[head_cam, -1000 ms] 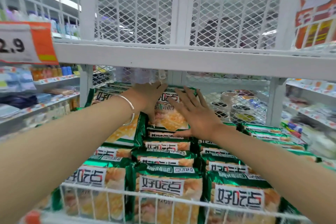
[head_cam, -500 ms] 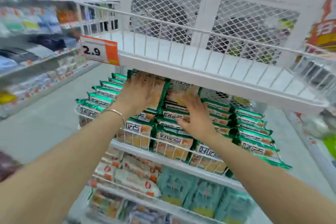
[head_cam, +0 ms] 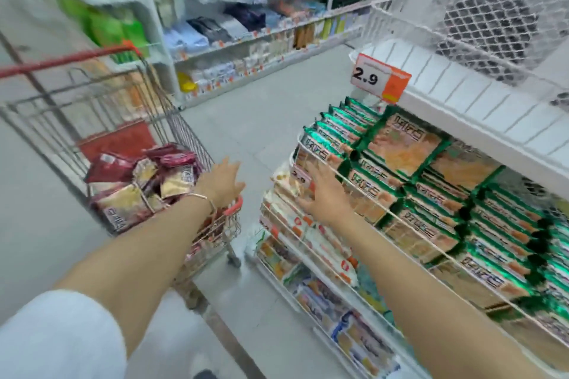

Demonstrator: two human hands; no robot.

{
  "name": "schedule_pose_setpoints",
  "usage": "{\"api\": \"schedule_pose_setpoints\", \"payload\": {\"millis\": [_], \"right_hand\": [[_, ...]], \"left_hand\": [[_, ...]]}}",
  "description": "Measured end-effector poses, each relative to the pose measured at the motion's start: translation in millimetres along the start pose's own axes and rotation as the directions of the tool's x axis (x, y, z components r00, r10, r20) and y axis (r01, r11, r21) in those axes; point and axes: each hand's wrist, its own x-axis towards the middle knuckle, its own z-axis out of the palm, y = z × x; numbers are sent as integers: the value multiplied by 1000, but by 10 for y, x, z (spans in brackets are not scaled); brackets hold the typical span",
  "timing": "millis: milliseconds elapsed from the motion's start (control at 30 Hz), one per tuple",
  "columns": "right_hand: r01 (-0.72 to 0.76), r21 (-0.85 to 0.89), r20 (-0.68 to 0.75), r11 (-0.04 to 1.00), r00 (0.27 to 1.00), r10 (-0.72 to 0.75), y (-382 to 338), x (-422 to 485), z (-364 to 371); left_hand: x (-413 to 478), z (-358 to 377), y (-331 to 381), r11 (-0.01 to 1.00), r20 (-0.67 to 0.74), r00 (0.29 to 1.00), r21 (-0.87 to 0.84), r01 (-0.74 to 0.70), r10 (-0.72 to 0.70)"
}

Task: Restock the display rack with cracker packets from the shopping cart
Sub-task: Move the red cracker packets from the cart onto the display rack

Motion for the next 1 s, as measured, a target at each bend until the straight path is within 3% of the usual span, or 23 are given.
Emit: {"api": "schedule_pose_setpoints", "payload": {"millis": [200,333,467,633,833,933,1000], "right_hand": [[57,102,274,993,958,-83,-969,719,798],[48,112,446,993,890,-93,-1411,1257,1195],[-45,244,510,969,855,-89,-1662,1698,1436],[-97,232,574,968,817,-55,-1804,2361,1871],[-51,224,499,973,864,-69,-2128,3125,2361],[-205,366,462,908,887,14,-2426,3508,2500],[-411,421,524,809,838,152,-2599,3718,2599]], "left_hand": [[9,185,-1344,965,72,973,-126,228,-221],[-83,171,-1929,829,102,903,-362,425,-418],[-141,133,-2285,643,141,824,-559,524,-549],[-26,222,-2459,483,176,730,-644,593,-661],[250,348,-2644,243,305,601,-712,659,-738],[387,410,-2848,73,359,528,-772,631,-770],[410,459,-2943,-50,399,481,-807,588,-781]]}}
